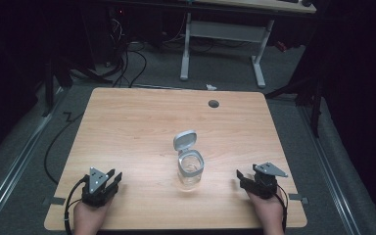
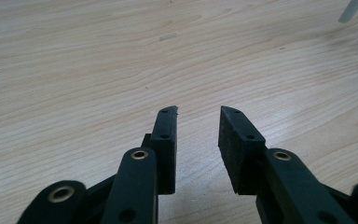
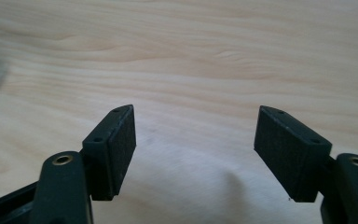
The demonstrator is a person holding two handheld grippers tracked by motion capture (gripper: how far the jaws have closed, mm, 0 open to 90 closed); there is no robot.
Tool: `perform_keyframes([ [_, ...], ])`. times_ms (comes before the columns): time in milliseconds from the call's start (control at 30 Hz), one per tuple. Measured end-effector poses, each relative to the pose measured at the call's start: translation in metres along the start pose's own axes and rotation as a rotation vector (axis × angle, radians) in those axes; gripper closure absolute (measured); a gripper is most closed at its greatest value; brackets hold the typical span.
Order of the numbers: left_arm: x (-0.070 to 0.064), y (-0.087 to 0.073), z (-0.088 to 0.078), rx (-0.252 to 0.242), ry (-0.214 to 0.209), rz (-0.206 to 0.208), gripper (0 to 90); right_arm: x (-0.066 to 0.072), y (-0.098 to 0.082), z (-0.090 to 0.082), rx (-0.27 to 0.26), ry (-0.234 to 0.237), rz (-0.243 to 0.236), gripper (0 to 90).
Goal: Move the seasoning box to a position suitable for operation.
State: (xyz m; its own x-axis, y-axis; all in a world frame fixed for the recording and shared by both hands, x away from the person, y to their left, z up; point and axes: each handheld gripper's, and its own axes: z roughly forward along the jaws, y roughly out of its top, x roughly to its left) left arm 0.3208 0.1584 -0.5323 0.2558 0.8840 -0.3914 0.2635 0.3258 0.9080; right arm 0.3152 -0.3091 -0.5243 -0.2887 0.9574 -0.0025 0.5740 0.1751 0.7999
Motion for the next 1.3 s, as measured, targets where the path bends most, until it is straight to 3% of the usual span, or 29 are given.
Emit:
perform_keyframes([
  [200, -0.003, -0.001, -0.001, 0.004, -0.010, 0.002, 68.7, 0.003, -0.001, 0.001, 0.017, 0.038, 0.019, 31.3],
  [267, -0.003, -0.002, 0.000, 0.001, -0.008, 0.007, 68.7, 0.005, -0.001, -0.001, 0.007, 0.020, 0.003, 32.6],
  [367, -0.002, -0.001, 0.000, -0.009, -0.001, -0.010, 68.2, 0.006, -0.001, -0.004, -0.006, 0.034, 0.007, 40.6],
  [433, -0.002, -0.001, -0.001, -0.004, 0.000, -0.006, 68.2, 0.007, -0.001, -0.005, -0.011, 0.086, 0.016, 50.9],
  [467, -0.003, -0.001, -0.001, -0.004, -0.001, -0.004, 68.4, 0.009, 0.000, -0.005, -0.014, 0.104, -0.003, 54.5],
  [533, -0.004, -0.001, -0.001, -0.008, -0.002, -0.002, 69.3, 0.021, 0.002, -0.006, -0.040, 0.122, -0.039, 57.9],
  [567, -0.005, -0.001, -0.001, -0.008, -0.003, -0.006, 69.2, 0.026, 0.004, -0.006, -0.042, 0.120, -0.051, 64.2],
  [633, -0.006, -0.002, -0.001, -0.009, -0.004, -0.005, 69.2, 0.031, 0.006, -0.006, -0.052, 0.132, -0.063, 66.0],
  [700, -0.006, -0.002, 0.000, -0.005, -0.003, 0.002, 67.6, 0.043, 0.010, -0.002, -0.080, 0.175, -0.064, 79.1],
  [867, -0.005, -0.004, 0.001, 0.005, -0.002, -0.002, 67.1, 0.060, 0.017, 0.006, -0.076, 0.206, -0.120, 88.5],
  [1033, -0.004, -0.003, 0.000, 0.007, -0.010, -0.004, 70.3, 0.082, 0.031, 0.014, -0.093, 0.211, -0.159, 90.0],
  [1300, -0.003, -0.001, -0.002, 0.012, -0.017, -0.010, 79.2, 0.096, 0.035, 0.019, -0.092, 0.222, -0.188, 90.0],
])
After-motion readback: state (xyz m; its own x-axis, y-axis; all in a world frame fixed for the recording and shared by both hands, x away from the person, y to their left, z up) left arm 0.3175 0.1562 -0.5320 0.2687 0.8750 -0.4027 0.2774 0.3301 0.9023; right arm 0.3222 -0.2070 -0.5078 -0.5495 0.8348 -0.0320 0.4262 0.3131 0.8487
